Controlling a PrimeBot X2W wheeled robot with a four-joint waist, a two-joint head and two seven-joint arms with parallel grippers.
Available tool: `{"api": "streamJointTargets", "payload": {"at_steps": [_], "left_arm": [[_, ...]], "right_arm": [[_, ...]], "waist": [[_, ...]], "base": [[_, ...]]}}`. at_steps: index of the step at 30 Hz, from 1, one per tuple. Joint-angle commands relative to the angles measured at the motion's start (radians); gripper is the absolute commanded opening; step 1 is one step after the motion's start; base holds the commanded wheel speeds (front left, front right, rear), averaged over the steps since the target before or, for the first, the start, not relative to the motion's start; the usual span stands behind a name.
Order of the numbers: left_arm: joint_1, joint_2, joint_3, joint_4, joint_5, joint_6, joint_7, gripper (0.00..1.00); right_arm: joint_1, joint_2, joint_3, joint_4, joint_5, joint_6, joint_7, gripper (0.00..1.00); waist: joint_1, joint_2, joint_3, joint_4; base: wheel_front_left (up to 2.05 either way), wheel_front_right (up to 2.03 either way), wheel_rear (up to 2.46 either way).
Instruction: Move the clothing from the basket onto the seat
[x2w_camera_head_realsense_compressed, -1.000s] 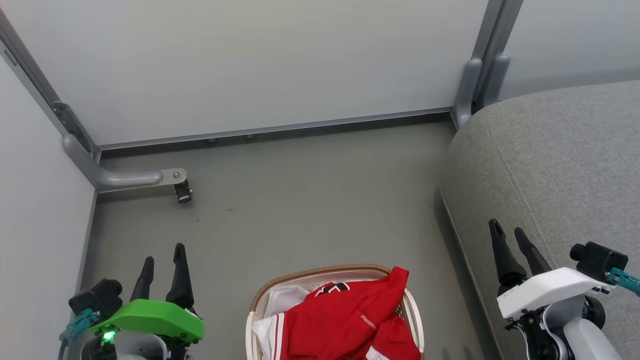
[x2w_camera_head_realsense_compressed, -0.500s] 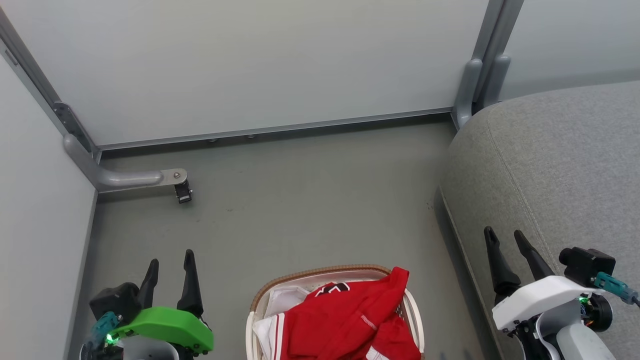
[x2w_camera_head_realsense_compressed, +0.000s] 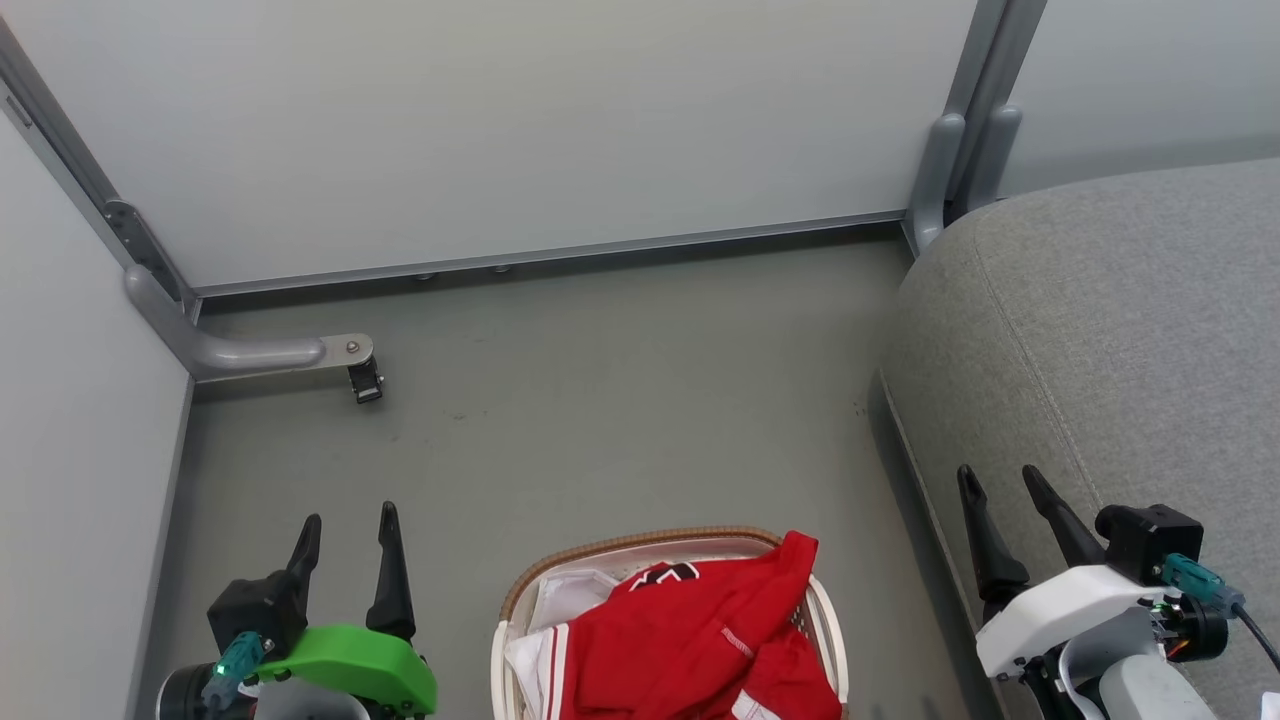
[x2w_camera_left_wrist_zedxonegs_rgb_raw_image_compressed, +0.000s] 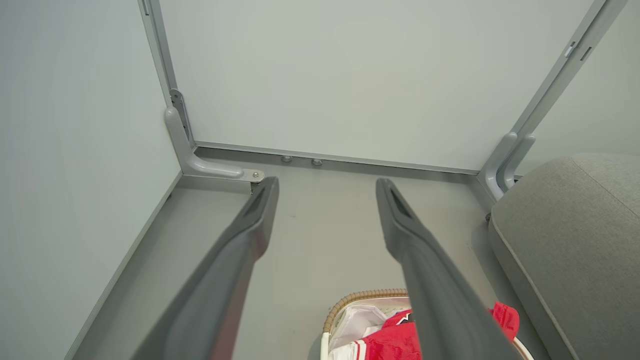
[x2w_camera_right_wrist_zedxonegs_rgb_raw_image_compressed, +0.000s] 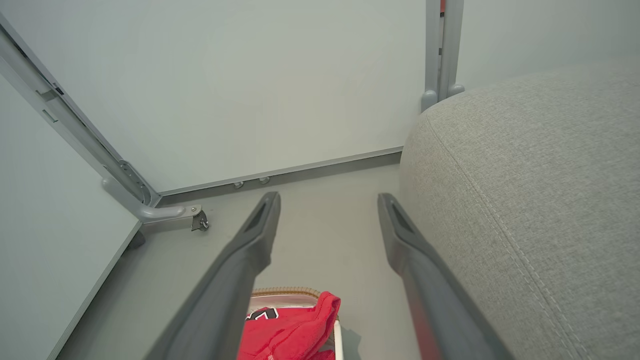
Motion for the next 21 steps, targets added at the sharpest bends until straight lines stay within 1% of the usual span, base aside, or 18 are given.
{"api": "streamJointTargets", "payload": {"at_steps": [1, 11, 17, 21], "left_arm": [[0.003, 0.000, 0.000, -0.011, 0.022, 0.006, -0.011, 1.00], [0.015, -0.007, 0.025, -0.027, 0.100, 0.009, -0.033, 1.00], [0.025, -0.011, 0.041, -0.031, 0.141, 0.010, -0.044, 1.00], [0.031, -0.013, 0.048, -0.030, 0.174, 0.002, -0.053, 1.00]], "right_arm": [[0.004, -0.006, -0.002, -0.002, -0.025, 0.000, -0.009, 1.00], [0.006, 0.012, -0.067, -0.011, -0.103, 0.000, -0.031, 1.00], [0.008, 0.012, -0.080, -0.007, -0.151, 0.000, -0.042, 1.00], [0.011, 0.013, -0.081, -0.006, -0.181, 0.000, -0.050, 1.00]], "waist": [[0.0000, 0.0050, 0.001, 0.000], [0.0000, 0.0056, 0.000, -0.001], [0.0000, 0.0059, -0.002, -0.001], [0.0000, 0.0061, -0.002, -0.003]], "base": [[0.00, 0.00, 0.00], [0.00, 0.00, 0.00], [0.00, 0.00, 0.00], [0.00, 0.00, 0.00]]}}
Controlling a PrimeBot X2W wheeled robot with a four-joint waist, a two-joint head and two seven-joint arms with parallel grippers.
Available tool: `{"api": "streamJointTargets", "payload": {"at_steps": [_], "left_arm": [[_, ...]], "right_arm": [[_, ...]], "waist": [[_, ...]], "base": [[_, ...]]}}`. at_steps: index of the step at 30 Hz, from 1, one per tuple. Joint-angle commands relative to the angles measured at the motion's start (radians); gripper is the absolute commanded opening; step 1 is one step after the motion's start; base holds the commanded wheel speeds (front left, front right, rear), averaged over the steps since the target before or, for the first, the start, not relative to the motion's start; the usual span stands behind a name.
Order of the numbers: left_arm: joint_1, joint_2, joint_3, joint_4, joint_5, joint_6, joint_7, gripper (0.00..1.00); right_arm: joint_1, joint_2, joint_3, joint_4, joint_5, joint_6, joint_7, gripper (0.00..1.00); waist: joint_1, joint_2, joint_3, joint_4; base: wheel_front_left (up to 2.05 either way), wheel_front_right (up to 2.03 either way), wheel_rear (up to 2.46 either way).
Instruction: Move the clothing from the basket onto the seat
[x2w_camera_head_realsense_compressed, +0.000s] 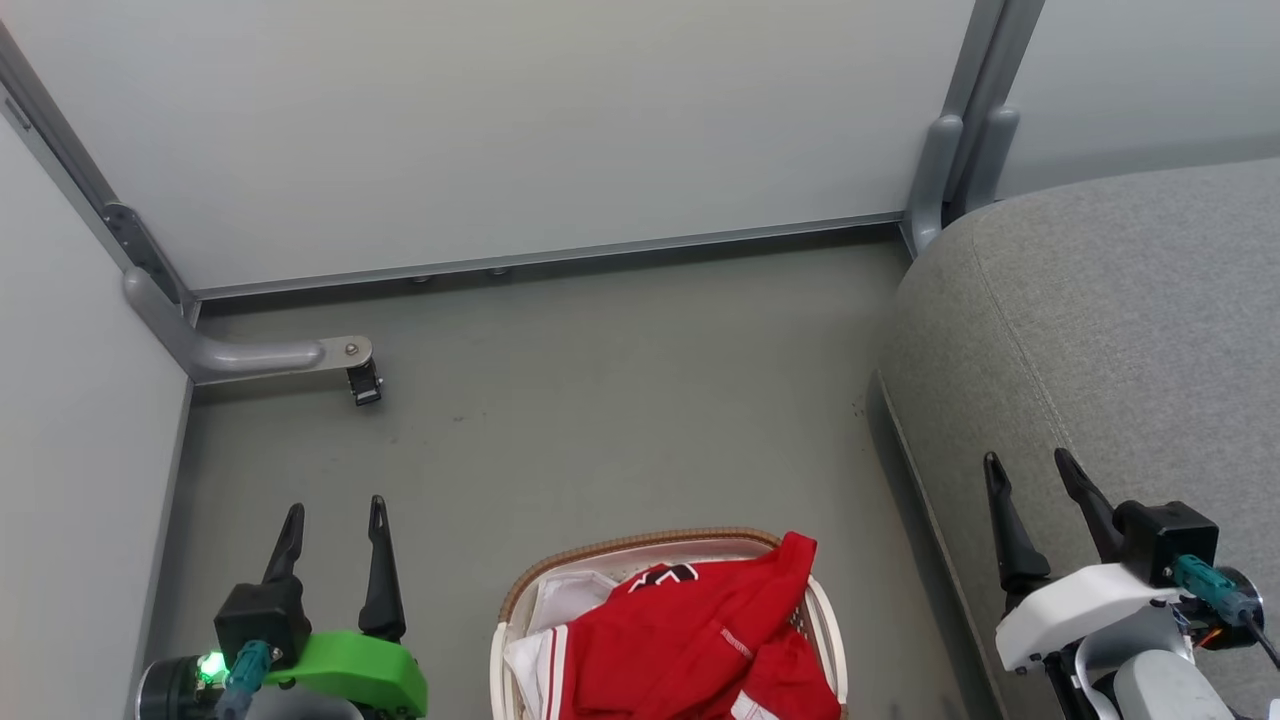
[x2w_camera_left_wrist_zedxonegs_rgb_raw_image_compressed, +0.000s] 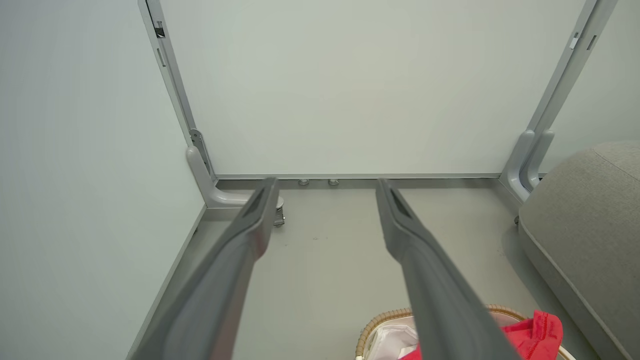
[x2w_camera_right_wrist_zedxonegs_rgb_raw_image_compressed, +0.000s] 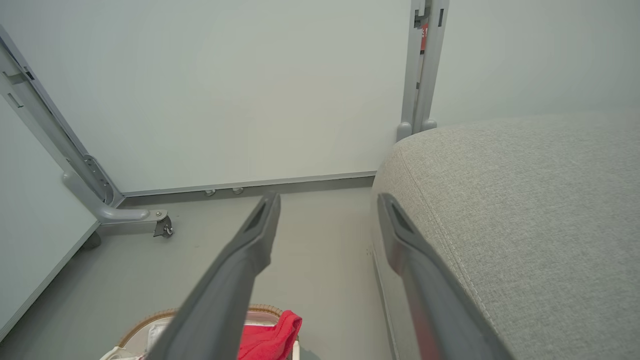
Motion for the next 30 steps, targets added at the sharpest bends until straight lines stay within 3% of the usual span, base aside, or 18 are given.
{"api": "streamJointTargets", "payload": {"at_steps": [1, 12, 30], "left_arm": [[0.018, 0.001, 0.001, 0.000, 0.030, -0.005, -0.010, 1.00], [-0.026, -0.003, -0.059, 0.048, 0.113, -0.041, -0.028, 1.00], [-0.298, -0.003, -0.237, 0.239, 0.105, -0.068, -0.032, 1.00]], "right_arm": [[0.013, -0.002, 0.002, -0.002, -0.026, 0.000, -0.010, 1.00], [-0.033, -0.012, 0.049, -0.013, -0.082, 0.000, -0.028, 1.00], [-0.232, -0.012, 0.119, -0.057, -0.046, 0.000, -0.034, 1.00]], "waist": [[0.0000, 0.0062, 0.001, -0.001], [0.0000, 0.0068, 0.088, -0.027], [0.0000, 0.0070, 0.490, -0.137]], "base": [[0.00, 0.00, 0.00], [0.00, 0.00, 0.00], [0.00, 0.00, 0.00]]}}
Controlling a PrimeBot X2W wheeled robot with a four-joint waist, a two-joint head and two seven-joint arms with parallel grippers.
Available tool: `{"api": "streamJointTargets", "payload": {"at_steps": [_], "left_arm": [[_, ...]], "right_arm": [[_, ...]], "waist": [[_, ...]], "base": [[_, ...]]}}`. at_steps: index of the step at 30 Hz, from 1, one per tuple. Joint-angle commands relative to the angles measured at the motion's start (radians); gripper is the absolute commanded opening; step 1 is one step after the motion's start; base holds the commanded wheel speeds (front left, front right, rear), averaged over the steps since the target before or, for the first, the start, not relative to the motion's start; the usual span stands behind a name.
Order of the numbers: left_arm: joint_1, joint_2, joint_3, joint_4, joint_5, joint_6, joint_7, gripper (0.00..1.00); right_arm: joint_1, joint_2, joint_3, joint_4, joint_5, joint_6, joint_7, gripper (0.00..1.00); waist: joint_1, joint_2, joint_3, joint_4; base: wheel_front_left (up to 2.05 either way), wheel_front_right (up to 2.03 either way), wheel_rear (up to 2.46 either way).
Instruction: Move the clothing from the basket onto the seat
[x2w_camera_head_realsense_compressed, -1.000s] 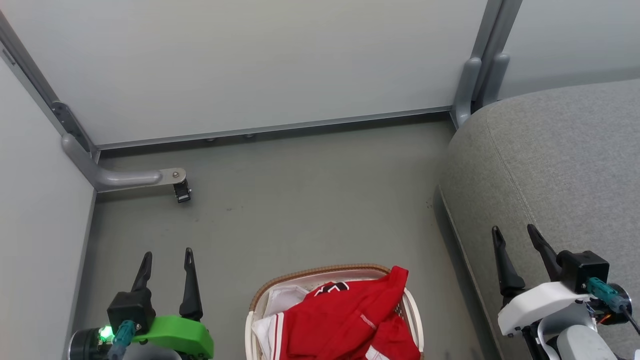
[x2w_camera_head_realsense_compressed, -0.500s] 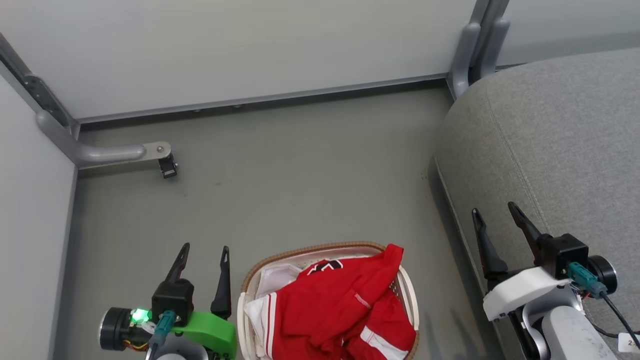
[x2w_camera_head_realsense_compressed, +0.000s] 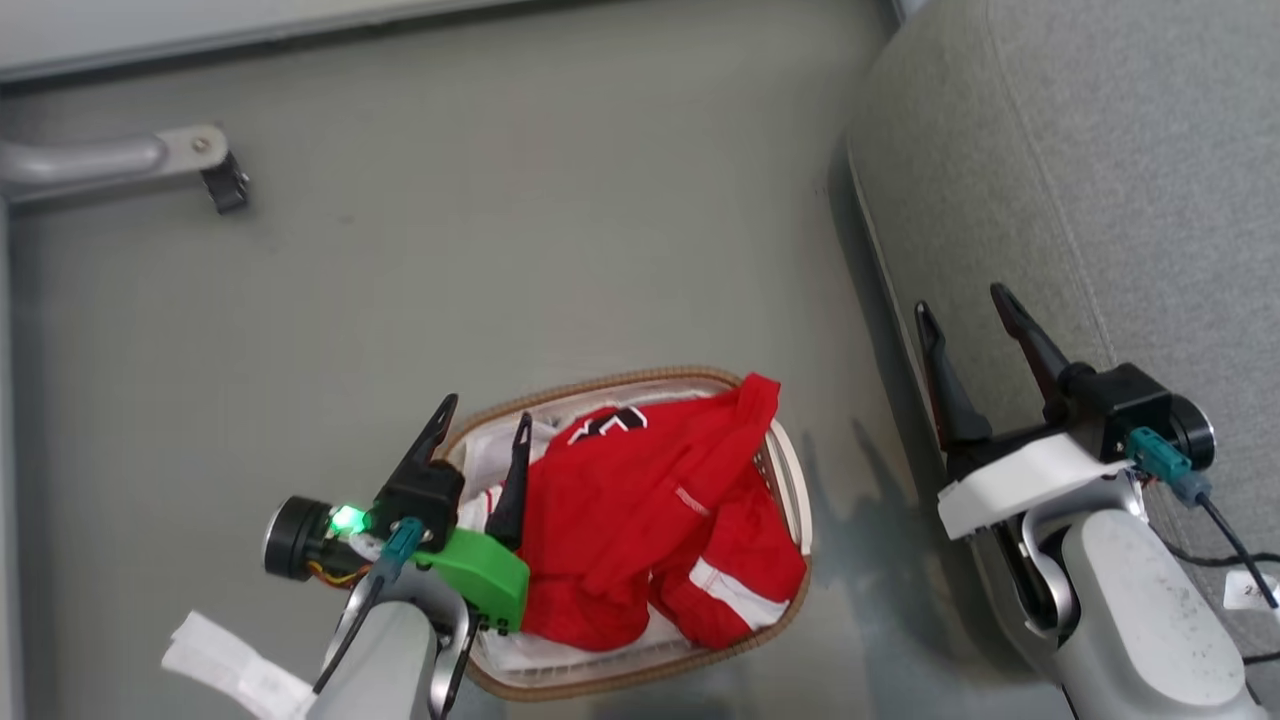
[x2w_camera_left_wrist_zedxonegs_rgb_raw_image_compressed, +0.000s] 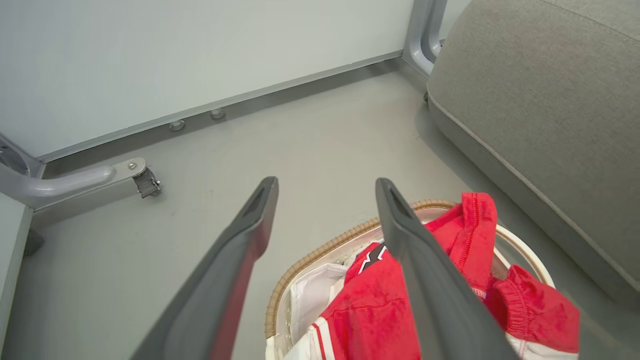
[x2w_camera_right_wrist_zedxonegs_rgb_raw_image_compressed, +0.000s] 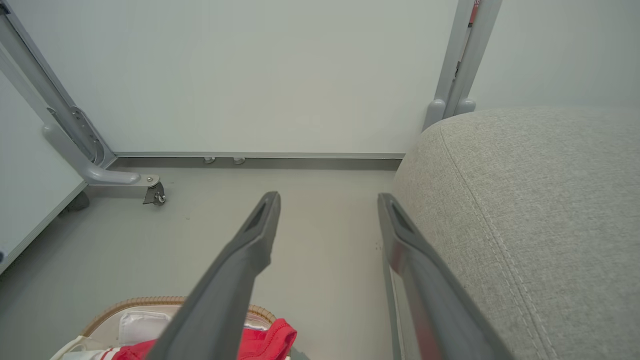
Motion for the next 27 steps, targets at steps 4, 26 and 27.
{"api": "streamJointTargets", "payload": {"at_steps": [4, 26, 27], "left_arm": [[-0.092, 0.006, -0.060, 0.078, 0.009, -0.020, -0.001, 1.00], [-0.380, 0.034, -0.281, 0.423, 0.085, -0.063, -0.001, 1.00], [-0.393, 0.038, -0.294, 0.441, 0.090, -0.063, -0.001, 1.00]], "right_arm": [[-0.056, 0.001, 0.022, -0.011, 0.011, -0.001, -0.005, 1.00], [-0.156, 0.031, 0.050, -0.041, 0.029, -0.001, -0.005, 1.00], [-0.156, 0.033, 0.052, -0.041, 0.030, -0.001, -0.005, 1.00]], "waist": [[0.0000, 0.0070, 0.207, -0.075], [0.0000, 0.0070, 0.481, -0.162], [0.0000, 0.0070, 0.486, -0.164]], "base": [[0.00, 0.00, 0.00], [0.00, 0.00, 0.00], [0.00, 0.00, 0.00]]}}
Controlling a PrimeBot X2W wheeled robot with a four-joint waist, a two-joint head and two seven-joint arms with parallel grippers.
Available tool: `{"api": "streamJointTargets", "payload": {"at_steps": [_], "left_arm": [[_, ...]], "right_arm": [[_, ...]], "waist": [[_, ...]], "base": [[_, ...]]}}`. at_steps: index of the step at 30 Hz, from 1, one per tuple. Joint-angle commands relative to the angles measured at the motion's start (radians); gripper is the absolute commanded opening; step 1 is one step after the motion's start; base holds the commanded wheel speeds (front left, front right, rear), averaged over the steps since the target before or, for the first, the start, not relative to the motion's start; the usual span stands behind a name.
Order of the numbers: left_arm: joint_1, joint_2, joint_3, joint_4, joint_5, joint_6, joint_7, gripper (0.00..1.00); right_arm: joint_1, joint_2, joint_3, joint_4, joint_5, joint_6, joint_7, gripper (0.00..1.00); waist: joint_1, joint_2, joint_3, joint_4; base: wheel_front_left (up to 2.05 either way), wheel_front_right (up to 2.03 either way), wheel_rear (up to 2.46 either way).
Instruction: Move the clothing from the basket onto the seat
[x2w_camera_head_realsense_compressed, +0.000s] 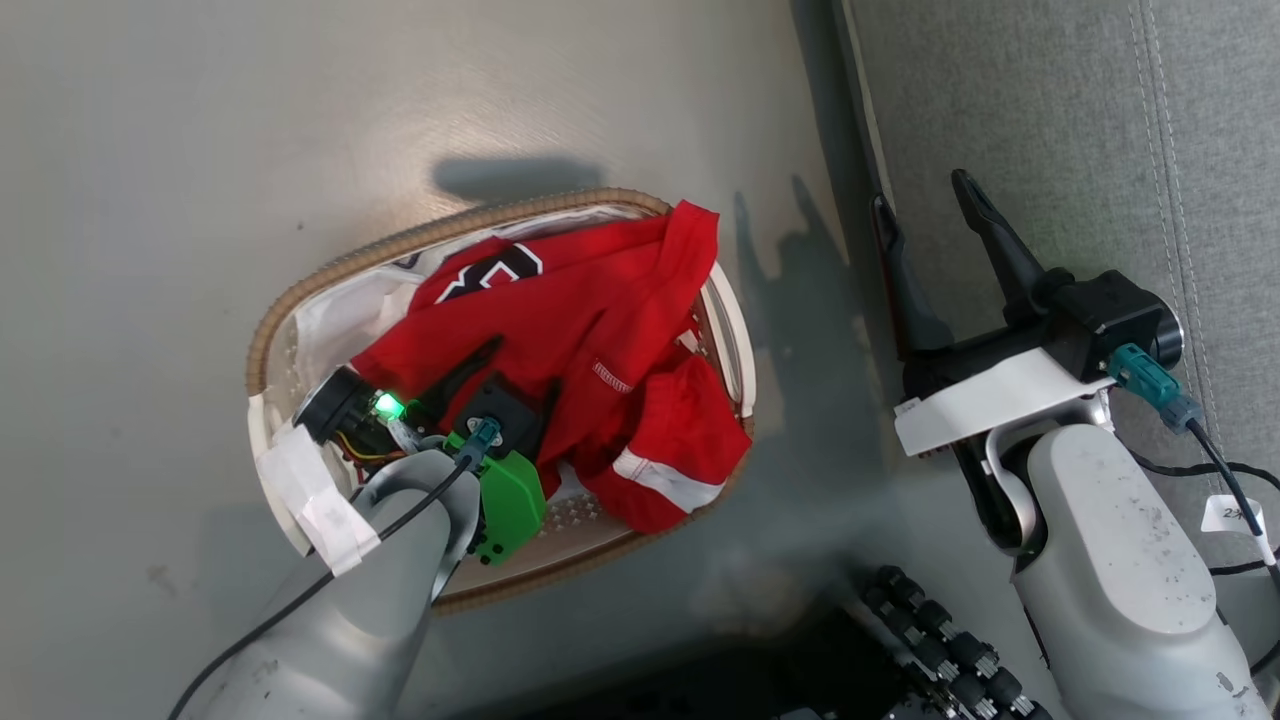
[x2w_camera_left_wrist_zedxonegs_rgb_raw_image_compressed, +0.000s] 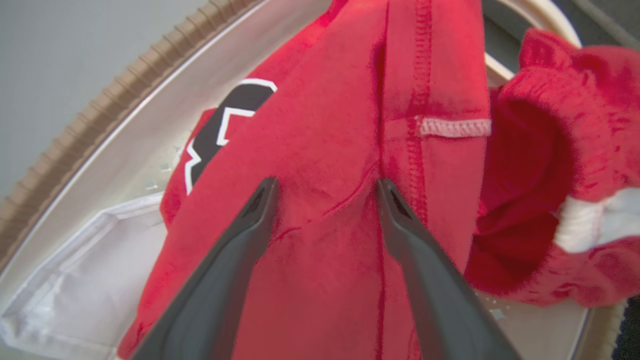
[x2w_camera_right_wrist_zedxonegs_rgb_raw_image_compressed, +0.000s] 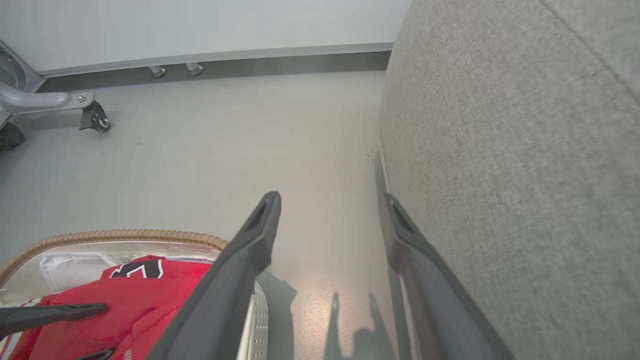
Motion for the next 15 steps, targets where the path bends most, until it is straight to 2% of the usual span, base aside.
{"api": "streamJointTargets", "payload": {"at_steps": [1, 14, 15], "left_arm": [[-0.034, 0.013, -0.013, 0.023, 0.012, -0.003, -0.001, 1.00], [-0.150, 0.003, -0.105, 0.242, -0.027, -0.004, 0.000, 1.00], [-0.154, -0.001, -0.115, 0.256, -0.030, -0.004, 0.006, 0.95]], "right_arm": [[-0.012, 0.002, 0.004, -0.003, 0.006, -0.001, -0.005, 1.00], [-0.020, 0.023, 0.022, 0.002, 0.012, -0.001, -0.005, 1.00], [-0.021, 0.024, 0.024, 0.002, 0.011, -0.001, -0.005, 1.00]], "waist": [[-0.0003, 0.0070, 0.044, -0.034], [-0.0003, 0.0070, 0.083, -0.059], [-0.0003, 0.0070, 0.084, -0.059]], "base": [[0.00, 0.00, 0.00], [0.00, 0.00, 0.00], [0.00, 0.00, 0.00]]}}
